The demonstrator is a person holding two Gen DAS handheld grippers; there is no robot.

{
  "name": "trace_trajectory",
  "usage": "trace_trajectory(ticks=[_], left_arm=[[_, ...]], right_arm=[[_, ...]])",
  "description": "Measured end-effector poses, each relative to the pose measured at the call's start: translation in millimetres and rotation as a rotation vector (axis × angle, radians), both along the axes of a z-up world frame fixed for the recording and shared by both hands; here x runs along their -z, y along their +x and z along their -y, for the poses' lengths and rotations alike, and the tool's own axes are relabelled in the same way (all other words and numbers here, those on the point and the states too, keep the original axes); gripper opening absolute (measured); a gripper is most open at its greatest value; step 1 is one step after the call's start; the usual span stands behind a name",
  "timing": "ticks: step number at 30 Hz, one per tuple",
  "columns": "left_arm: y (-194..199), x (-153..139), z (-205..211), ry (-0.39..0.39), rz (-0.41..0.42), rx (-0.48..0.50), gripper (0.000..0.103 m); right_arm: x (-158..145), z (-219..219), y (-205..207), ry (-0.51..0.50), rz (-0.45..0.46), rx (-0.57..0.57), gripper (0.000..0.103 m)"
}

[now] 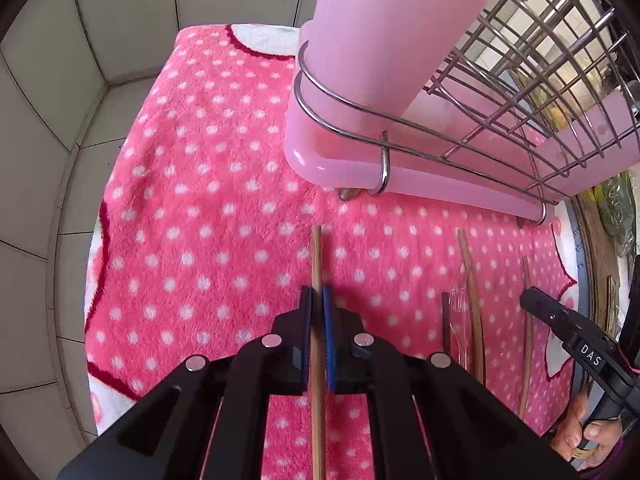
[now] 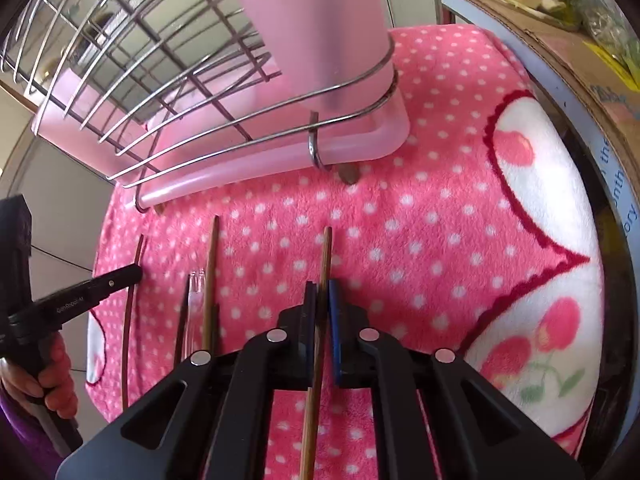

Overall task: Organize utensils
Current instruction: 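Lift both held wooden chopsticks up over the pink utensil holder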

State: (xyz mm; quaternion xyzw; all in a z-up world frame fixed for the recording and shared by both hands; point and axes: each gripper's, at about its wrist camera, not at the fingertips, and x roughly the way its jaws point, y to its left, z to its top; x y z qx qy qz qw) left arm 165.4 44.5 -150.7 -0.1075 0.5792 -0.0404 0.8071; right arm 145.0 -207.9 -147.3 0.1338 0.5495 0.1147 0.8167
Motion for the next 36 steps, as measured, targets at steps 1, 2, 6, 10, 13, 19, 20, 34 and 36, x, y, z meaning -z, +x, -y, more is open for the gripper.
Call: trace_trajectory(ticks=[1, 2, 6, 10, 13, 19, 20, 34, 36], left_arm=[[-4, -4, -2, -0.006, 0.015, -0.002, 0.005], [-8, -10, -3, -0.005, 0.032, -0.003, 0.005], [-27, -41, -13, -0.031, 0.14, -0.02, 0.005], [-47, -72, -19, -0.045, 0.262, -0.031, 0.005], [-64, -101, -19, -0.046, 0.355, -0.039, 0.005], [-86, -134, -17, -0.062, 0.483, -0.048, 0.005], [-88, -136, -15, -0.062, 0.495, -0.046, 0.005], [-115, -158, -20, -0.106, 0.608, -0.071, 0.005], [-117, -164, -21, -0.103, 0.627, -0.074, 0.005]], right_arm=[[-3, 4, -4, 0.026, 0.015, 0.007, 0.006], [-9, 9, -7, 0.049, 0.037, 0.006, 0.006], [-37, 19, -23, 0.073, 0.14, 0.014, 0.006], [-61, 28, -37, 0.082, 0.224, 0.025, 0.006], [-80, 31, -49, 0.081, 0.292, 0.031, 0.006], [-113, 21, -62, 0.067, 0.424, 0.035, 0.006], [-117, 20, -64, 0.058, 0.443, 0.035, 0.006], [-130, 14, -80, 0.022, 0.527, 0.039, 0.006], [-131, 14, -81, 0.021, 0.535, 0.038, 0.006]])
